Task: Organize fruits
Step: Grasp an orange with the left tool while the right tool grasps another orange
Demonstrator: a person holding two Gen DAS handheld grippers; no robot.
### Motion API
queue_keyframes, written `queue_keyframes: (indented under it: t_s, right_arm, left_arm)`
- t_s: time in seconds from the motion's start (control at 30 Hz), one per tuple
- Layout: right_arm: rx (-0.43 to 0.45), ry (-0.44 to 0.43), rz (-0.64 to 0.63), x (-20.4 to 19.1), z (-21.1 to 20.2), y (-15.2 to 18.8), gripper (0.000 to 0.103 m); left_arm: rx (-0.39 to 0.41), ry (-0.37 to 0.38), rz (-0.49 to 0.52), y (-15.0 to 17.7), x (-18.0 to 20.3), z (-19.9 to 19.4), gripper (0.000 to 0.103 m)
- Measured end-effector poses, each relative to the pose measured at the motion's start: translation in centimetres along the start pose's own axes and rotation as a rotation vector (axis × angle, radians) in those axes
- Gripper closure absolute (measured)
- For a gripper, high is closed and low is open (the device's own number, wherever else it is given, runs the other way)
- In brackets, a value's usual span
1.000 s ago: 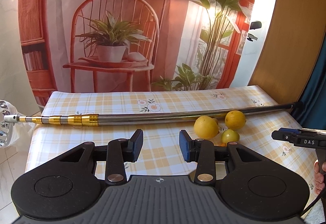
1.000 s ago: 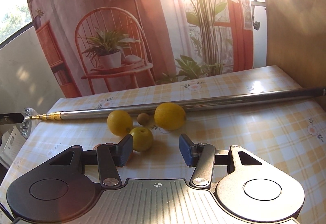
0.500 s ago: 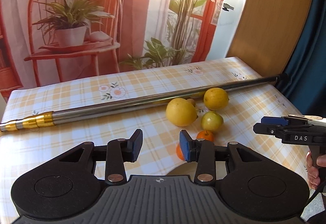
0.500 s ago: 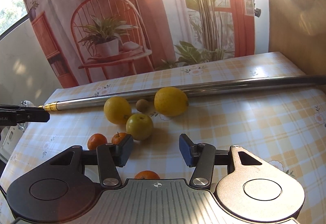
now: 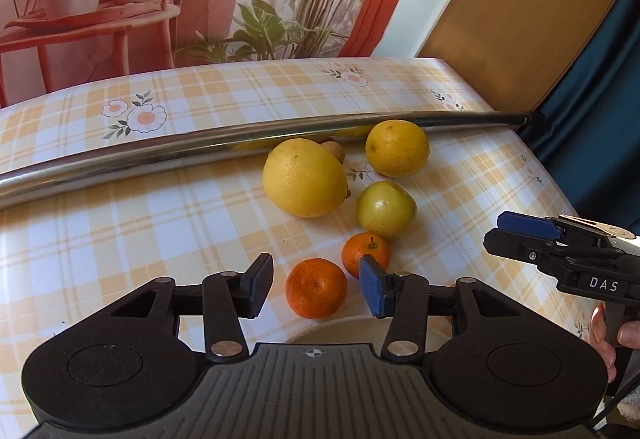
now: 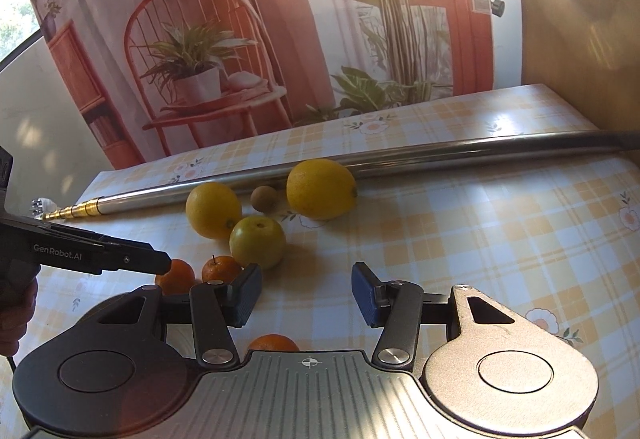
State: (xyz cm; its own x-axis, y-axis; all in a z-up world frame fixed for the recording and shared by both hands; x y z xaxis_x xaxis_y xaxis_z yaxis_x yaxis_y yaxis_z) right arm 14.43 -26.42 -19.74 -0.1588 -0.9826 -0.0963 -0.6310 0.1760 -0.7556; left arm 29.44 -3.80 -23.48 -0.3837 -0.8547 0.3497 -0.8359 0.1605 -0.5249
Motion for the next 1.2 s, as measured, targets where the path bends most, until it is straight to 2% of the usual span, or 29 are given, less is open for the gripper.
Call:
queue_keyframes:
  t_s: [0.37, 0.43, 0.47, 0.8, 1.1, 1.2]
  right_arm:
    - [-0.015, -0.012, 0.008, 0.1, 0.6, 0.2, 0.056]
    - [-0.017, -0.013, 0.008, 0.1, 0.6, 0.3, 0.056]
    - [-0.018, -0.014, 0.008, 0.1, 0.6, 0.3, 0.056]
    - [-0.027, -0.030, 0.006, -0.3, 0.8, 0.5, 0.056]
    - [-0.063, -0.052, -0.016, -1.5, 0.8, 1.8, 0.056]
    - [-0.077, -0.066, -0.024, -2.1, 0.8, 2.3, 0.056]
  left_arm:
    - [-0.068, -0.043, 0.058, 0.5, 0.6, 2.2, 0.054]
    - [-0.064, -0.048, 0.074, 0.6, 0.6, 2.3, 0.063]
    - [-0.058, -0.050, 0.079, 0.6, 0.7, 2.2, 0.063]
    - [0.041, -0.079, 0.116, 0.8, 1.6, -0.5, 0.064]
    - [0.165, -0.038, 0.011, 2.9, 1.6, -5.7, 0.064]
    - [0.192, -0.048, -0.009, 3.9, 1.6, -6.9, 0.064]
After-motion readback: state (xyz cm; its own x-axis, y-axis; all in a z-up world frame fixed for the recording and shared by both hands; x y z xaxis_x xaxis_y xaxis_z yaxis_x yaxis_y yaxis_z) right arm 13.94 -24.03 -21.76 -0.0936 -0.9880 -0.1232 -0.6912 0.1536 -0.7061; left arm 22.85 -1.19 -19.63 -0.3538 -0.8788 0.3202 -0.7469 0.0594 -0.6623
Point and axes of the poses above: each gripper's, at about its wrist camera, not at the fingertips, and z roughly the way its jaws point, x to its right, y to its underside, the point moved 1 cm from there along z, roughly the way its jaws point, and after that the axes turned 6 degrees about -z, right-handed, at the moved point
